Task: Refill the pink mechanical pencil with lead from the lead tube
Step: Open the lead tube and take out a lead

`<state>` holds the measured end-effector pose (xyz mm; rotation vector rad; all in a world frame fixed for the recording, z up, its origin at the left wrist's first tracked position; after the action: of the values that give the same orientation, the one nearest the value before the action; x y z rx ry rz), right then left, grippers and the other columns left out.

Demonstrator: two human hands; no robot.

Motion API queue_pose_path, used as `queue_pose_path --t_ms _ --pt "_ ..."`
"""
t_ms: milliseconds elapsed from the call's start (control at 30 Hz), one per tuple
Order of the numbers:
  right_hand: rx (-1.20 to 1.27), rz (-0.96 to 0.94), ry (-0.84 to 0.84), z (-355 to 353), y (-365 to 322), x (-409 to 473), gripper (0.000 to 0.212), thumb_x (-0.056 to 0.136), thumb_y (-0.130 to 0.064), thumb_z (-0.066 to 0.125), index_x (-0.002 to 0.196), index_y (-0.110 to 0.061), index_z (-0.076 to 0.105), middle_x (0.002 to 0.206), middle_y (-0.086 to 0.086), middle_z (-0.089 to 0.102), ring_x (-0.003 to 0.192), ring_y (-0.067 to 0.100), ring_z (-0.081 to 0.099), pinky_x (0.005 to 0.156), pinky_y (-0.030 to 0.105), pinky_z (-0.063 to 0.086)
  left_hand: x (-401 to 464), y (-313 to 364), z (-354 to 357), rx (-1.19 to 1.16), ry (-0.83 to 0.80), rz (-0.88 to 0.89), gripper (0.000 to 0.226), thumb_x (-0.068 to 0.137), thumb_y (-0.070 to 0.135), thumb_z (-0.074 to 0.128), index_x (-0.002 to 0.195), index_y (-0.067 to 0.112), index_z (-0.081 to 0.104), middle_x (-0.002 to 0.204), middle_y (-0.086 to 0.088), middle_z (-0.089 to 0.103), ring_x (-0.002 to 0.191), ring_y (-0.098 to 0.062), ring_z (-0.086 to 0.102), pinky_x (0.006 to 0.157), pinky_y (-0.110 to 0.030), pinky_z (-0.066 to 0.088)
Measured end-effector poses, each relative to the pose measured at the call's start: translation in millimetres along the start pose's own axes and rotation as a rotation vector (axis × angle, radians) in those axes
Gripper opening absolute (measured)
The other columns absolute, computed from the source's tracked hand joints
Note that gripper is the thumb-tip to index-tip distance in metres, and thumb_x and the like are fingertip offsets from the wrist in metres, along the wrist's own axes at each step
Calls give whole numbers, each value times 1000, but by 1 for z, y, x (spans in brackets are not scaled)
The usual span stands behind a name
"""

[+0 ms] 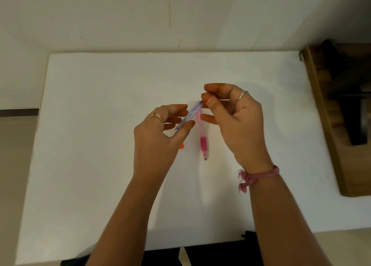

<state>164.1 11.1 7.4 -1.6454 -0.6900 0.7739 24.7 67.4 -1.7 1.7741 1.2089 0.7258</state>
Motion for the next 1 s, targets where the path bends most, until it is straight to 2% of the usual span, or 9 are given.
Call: queue_pose_path --t_ms 200,300,367,567,767,1000 --pt "31 -14 -7 -1 0 -1 20 88 -11 61 107 -16 65 102 7 71 97 21 69 75 41 60 0 1 0 -5 1 -2 30 77 27 74 105 23 64 91 13 64 83 -4 64 72 -8 49" --pt "51 -12 14 -3 0 0 20 88 -11 61 106 -19 65 100 4 70 95 19 69 73 37 60 -1 2 1 -9 4 11 31 77 25 74 106 19 65 91 13 63 84 -3 63 73 -6 48" --pt "55 -13 21 -4 0 1 19 89 -13 61 106 -19 65 100 3 70 94 17 70 72 33 60 -1 2 1 -7 5 10 31 76 25 74 106 19 66 91 13 64 84 -3 63 77 -10 49" --pt "65 -11 5 -4 0 1 19 87 -15 63 106 -18 65 100 7 71 94 19 70 74 35 60 -1 2 1 -28 7 0 30 76 26 75 104 21 65 88 15 63 83 -3 64 74 -12 51" --pt "52 -39 2 -4 -2 0 18 90 -13 60 107 -19 63 102 6 70 95 18 70 77 37 60 -1 2 1 -92 10 -11 27 75 22 75 99 27 62 86 23 62 83 1 62 63 -3 48" --pt "36 -89 21 -5 -6 -1 20 88 -12 63 106 -20 64 100 0 71 93 17 71 81 38 59 -1 1 0 -125 18 -2 27 75 22 76 98 28 62 86 26 61 85 5 61 68 -4 48"
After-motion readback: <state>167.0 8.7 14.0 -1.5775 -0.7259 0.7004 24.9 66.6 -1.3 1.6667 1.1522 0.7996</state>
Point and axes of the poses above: each hand's wrist, its own x-axis towards the middle knuckle, its own z-axis out of the palm, y = z × x, the point moved 4 cm from there along x, towards the middle knuckle
